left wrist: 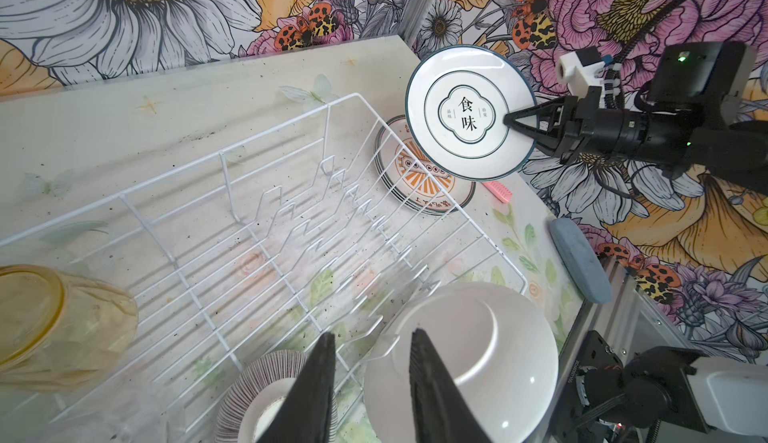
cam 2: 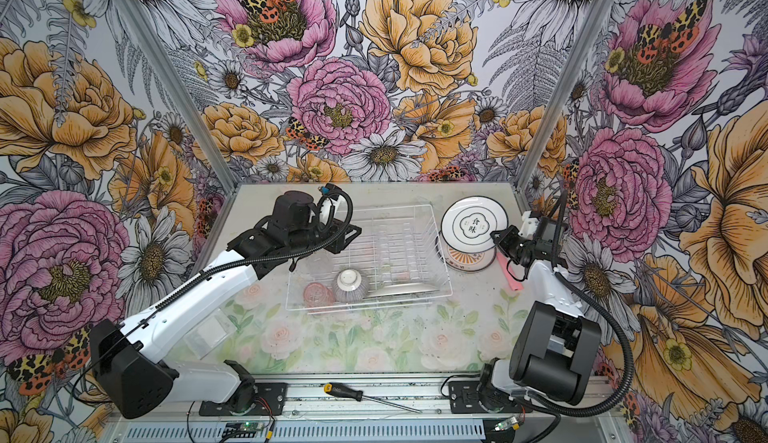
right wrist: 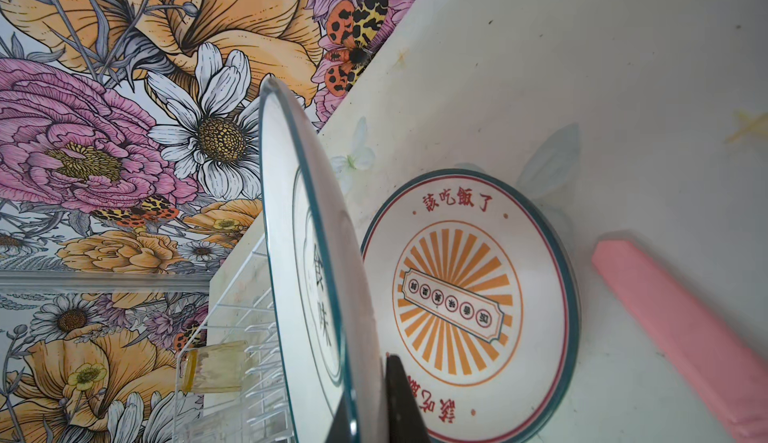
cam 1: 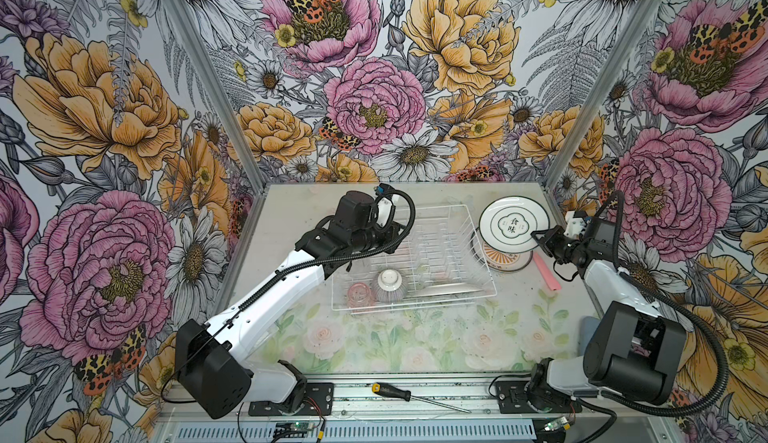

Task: Unload the mixed dishes from the dish rack
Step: 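Carry the plate to the standing printed plates with the right gripper while the left withdraws, then stand the plate against the printed plates and open the right gripper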

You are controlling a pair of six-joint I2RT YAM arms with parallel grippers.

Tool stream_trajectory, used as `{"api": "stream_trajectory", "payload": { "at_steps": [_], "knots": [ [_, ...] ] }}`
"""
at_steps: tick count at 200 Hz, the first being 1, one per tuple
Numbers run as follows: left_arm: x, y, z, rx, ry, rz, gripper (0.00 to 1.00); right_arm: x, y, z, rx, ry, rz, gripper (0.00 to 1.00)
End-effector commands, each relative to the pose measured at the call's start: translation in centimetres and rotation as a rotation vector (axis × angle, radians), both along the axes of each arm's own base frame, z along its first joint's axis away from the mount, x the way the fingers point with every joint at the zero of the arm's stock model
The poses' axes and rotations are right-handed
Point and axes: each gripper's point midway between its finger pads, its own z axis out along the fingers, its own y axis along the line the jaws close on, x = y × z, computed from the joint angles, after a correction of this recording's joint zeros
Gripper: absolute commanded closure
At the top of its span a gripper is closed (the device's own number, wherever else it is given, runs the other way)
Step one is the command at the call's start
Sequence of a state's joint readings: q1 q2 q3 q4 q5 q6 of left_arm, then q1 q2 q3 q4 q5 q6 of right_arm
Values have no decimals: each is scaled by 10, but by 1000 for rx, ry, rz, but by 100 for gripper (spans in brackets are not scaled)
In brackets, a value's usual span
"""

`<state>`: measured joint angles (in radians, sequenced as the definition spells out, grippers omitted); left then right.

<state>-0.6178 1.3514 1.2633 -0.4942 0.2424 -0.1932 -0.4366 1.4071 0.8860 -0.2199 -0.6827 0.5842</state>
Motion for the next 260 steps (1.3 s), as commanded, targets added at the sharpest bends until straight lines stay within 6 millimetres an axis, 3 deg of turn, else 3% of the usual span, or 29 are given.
{"api": "stream_trajectory", "payload": {
  "at_steps": [1, 140, 260],
  "knots": [
    [7, -1, 7, 14, -32, 2, 67, 6, -4, -2, -23, -26, 8, 100],
    [12, -8, 3, 16, -19, -13, 67, 3, -13, -71, 8, 154, -37, 100],
    [11, -8, 3, 16, -17, -20, 67, -14, -16, -96, -38, 282, -24, 97]
  ]
}}
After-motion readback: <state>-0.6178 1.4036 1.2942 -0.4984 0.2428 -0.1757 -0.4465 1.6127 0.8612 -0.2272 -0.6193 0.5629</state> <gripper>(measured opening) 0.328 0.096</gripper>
